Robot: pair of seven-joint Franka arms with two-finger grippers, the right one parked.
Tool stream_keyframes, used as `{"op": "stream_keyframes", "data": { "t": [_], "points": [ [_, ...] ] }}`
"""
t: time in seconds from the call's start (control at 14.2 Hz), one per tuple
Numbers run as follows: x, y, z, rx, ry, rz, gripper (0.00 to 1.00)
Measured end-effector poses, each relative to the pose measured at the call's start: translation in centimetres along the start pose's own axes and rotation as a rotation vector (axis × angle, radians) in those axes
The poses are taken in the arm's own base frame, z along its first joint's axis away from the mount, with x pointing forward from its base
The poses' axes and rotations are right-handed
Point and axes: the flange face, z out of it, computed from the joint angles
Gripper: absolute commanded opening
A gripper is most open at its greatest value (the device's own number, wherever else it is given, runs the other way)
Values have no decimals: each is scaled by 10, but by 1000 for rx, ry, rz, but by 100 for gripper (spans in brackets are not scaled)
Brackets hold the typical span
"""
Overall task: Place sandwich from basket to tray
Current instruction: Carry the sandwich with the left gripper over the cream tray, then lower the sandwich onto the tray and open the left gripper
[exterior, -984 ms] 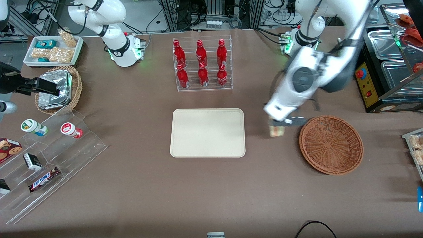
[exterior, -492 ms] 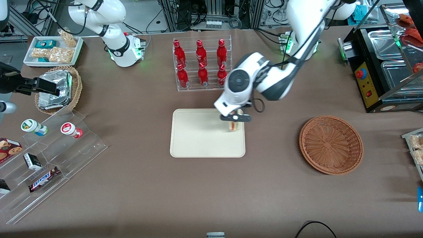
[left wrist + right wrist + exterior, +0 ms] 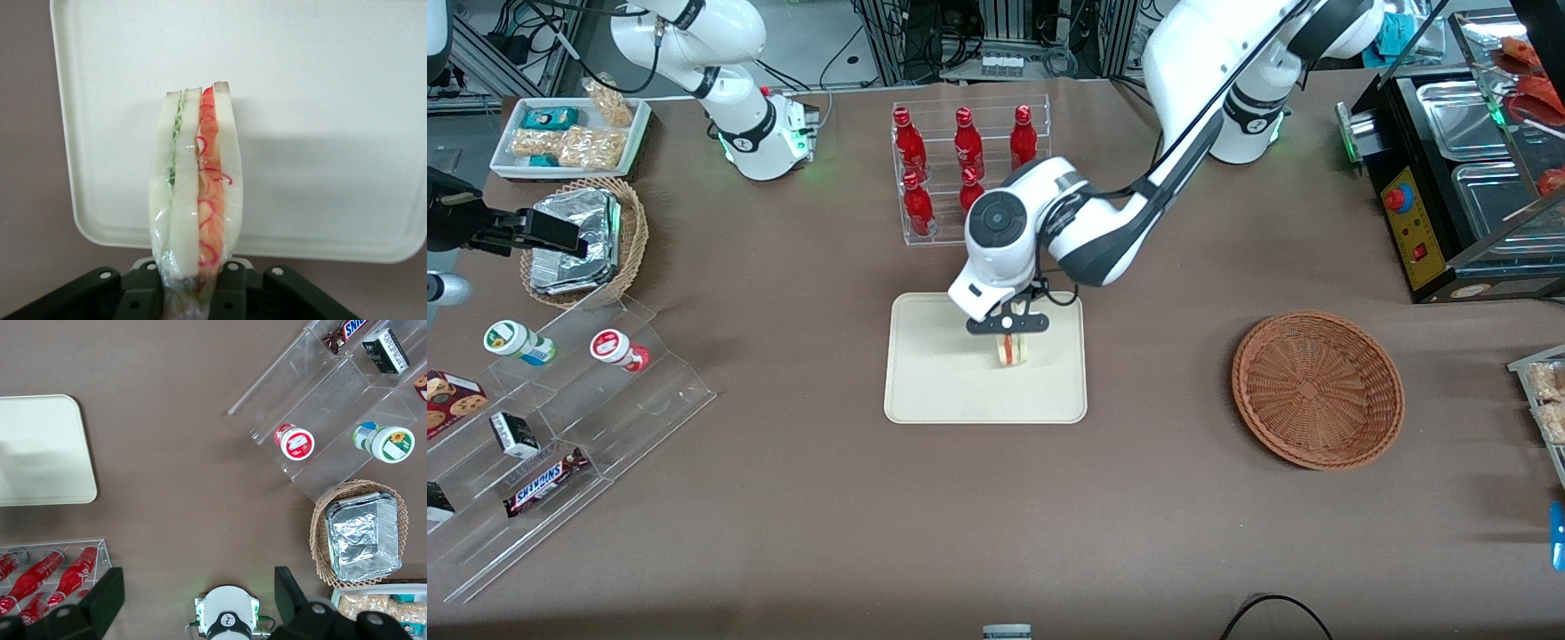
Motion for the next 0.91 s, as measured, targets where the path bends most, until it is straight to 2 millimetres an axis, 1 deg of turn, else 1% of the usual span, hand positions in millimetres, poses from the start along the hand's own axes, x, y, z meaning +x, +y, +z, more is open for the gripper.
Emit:
{"op": "stream_keyframes", "data": {
  "t": [0.07, 0.14, 0.21, 0.35, 0.7, 0.84, 0.91],
  "points": [
    [4, 4, 9, -13, 7, -12, 27],
    [7, 8, 16, -26, 11, -22, 34],
    [8, 11, 22, -34, 12, -26, 48],
    [6, 17, 26, -43, 15, -26, 100],
    [9, 19, 19, -37, 54, -13, 100],
    [15, 14, 5, -28, 65, -23, 100],
    [23, 4, -10, -11, 66, -41, 100]
  ]
}}
